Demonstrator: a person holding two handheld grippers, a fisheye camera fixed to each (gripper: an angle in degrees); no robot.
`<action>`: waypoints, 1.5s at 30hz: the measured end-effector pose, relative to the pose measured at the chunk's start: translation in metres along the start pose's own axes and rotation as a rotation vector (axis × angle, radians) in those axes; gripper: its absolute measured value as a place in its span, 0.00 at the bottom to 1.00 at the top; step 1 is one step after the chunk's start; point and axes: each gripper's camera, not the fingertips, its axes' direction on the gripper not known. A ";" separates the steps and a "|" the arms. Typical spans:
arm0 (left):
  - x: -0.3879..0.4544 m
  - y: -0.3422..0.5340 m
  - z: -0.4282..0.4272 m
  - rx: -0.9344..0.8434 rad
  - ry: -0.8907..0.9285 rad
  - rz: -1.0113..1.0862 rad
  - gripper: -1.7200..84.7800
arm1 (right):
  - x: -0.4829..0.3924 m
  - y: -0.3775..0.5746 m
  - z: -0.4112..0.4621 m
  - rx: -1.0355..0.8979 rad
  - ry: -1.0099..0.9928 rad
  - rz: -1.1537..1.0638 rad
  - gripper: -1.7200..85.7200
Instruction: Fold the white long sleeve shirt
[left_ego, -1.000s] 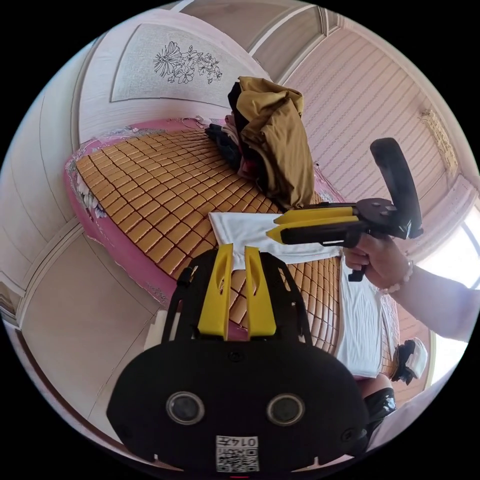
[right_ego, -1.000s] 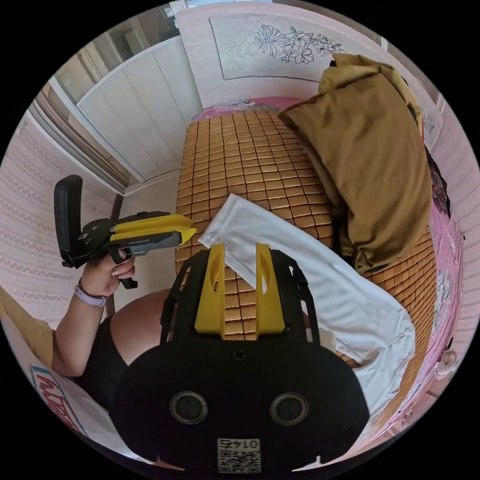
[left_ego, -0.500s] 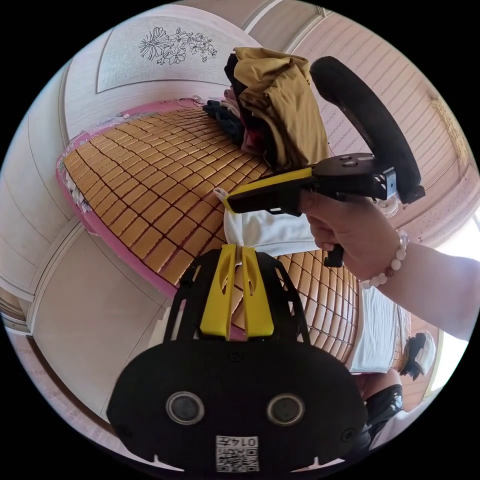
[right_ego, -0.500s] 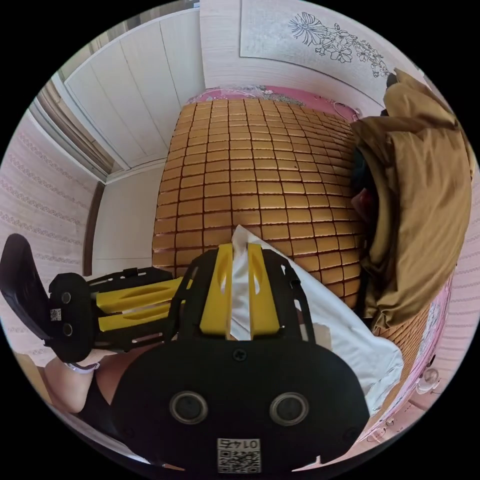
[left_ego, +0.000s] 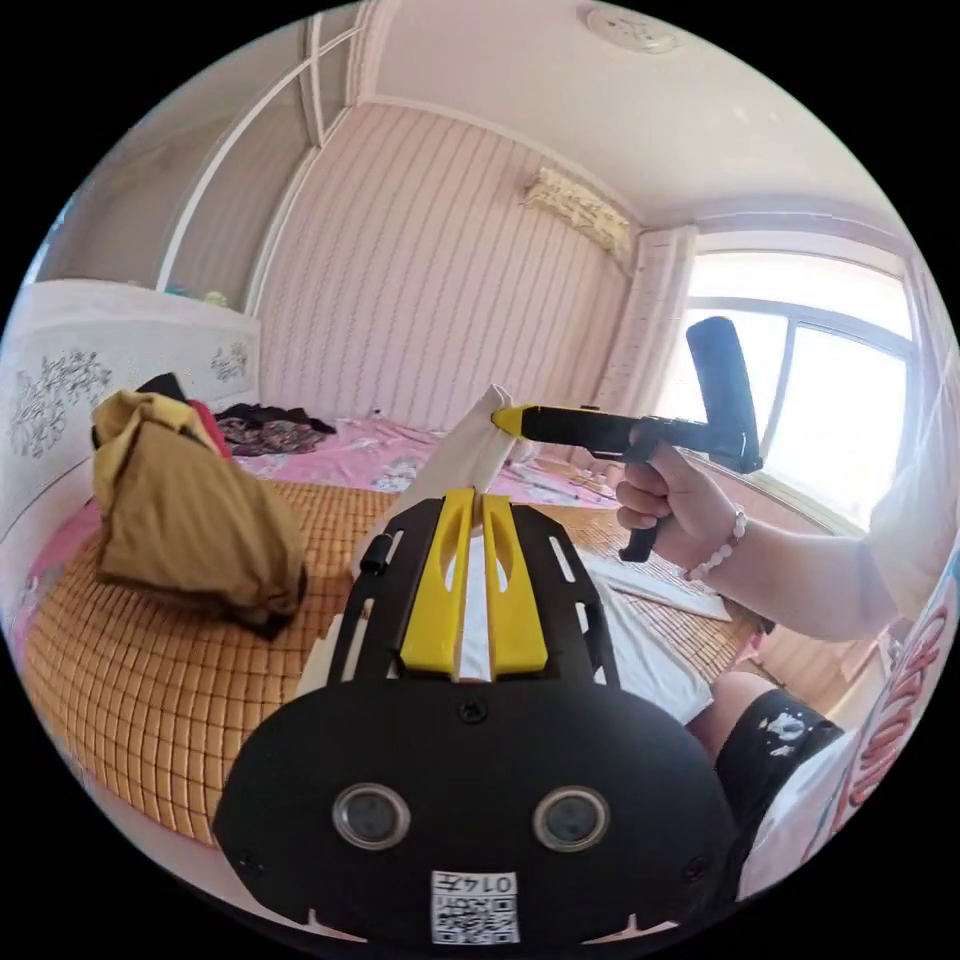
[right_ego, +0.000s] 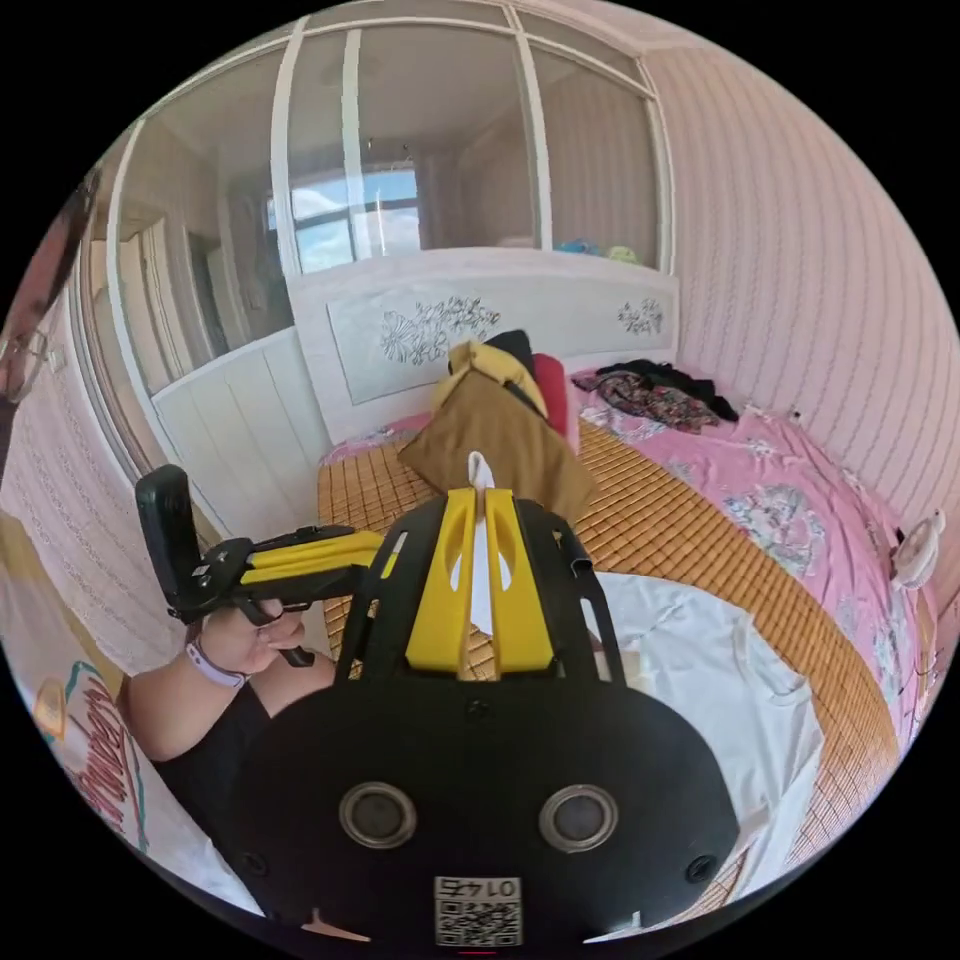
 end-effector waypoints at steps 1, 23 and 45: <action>0.029 -0.009 0.013 -0.003 0.105 0.049 0.01 | 0.009 0.014 -0.046 0.043 0.072 0.008 0.02; 0.264 0.118 0.235 -0.833 0.456 0.245 0.10 | 0.136 0.302 -0.187 -0.402 0.335 0.802 0.14; 0.304 0.065 0.262 -0.705 0.286 0.533 0.01 | 0.191 0.243 -0.265 -0.166 0.135 0.747 0.03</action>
